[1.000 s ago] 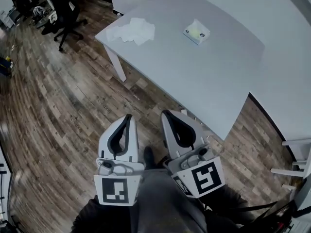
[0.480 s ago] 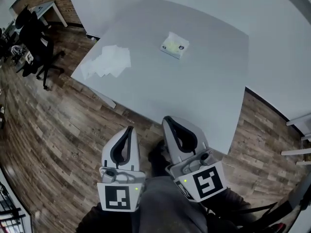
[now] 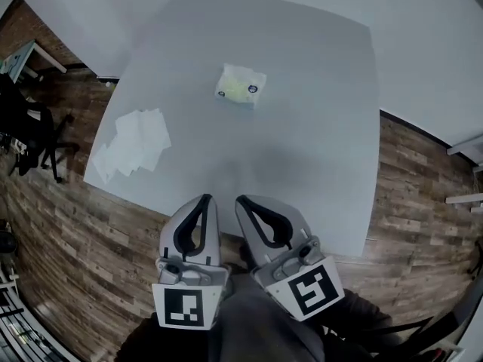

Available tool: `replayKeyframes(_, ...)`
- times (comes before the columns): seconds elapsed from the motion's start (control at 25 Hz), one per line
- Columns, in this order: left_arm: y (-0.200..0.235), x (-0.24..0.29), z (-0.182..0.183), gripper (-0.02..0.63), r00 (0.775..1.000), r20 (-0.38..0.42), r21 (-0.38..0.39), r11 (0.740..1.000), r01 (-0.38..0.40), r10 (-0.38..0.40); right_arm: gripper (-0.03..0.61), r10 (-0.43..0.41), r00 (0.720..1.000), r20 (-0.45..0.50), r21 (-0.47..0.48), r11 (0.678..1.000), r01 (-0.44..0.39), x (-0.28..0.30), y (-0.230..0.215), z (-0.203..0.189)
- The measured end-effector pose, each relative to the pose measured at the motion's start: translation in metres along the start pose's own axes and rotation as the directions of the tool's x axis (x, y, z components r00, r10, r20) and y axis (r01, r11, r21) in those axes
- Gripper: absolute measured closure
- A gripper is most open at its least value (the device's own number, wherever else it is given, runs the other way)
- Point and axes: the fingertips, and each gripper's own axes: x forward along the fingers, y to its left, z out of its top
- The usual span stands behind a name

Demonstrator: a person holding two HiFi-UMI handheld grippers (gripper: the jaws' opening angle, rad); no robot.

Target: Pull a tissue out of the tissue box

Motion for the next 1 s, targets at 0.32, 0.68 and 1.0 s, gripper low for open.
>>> replayKeyframes(0.32, 0.016, 0.072, 0.039, 0.615, 0.998, 0.009, 0.007, 0.998, 0.064, -0.064, 0.577, -0.08, 0.995, 0.061, -0.021, 0.996, 0.082, 0.04, -0.063, 0.048)
replayKeyframes(0.68, 0.034, 0.144, 0.024, 0.615, 0.989, -0.025, -0.022, 0.989, 0.148, -0.149, 0.577, -0.172, 0.985, 0.011, 0.004, 0.985, 0.172, 0.087, -0.118, 0.033)
replayKeyframes(1.0, 0.056, 0.228, -0.033, 0.615, 0.955, -0.147, -0.118, 0.963, 0.241, -0.257, 0.577, -0.222, 0.973, -0.067, 0.061, 0.972, 0.226, 0.151, -0.173, -0.008)
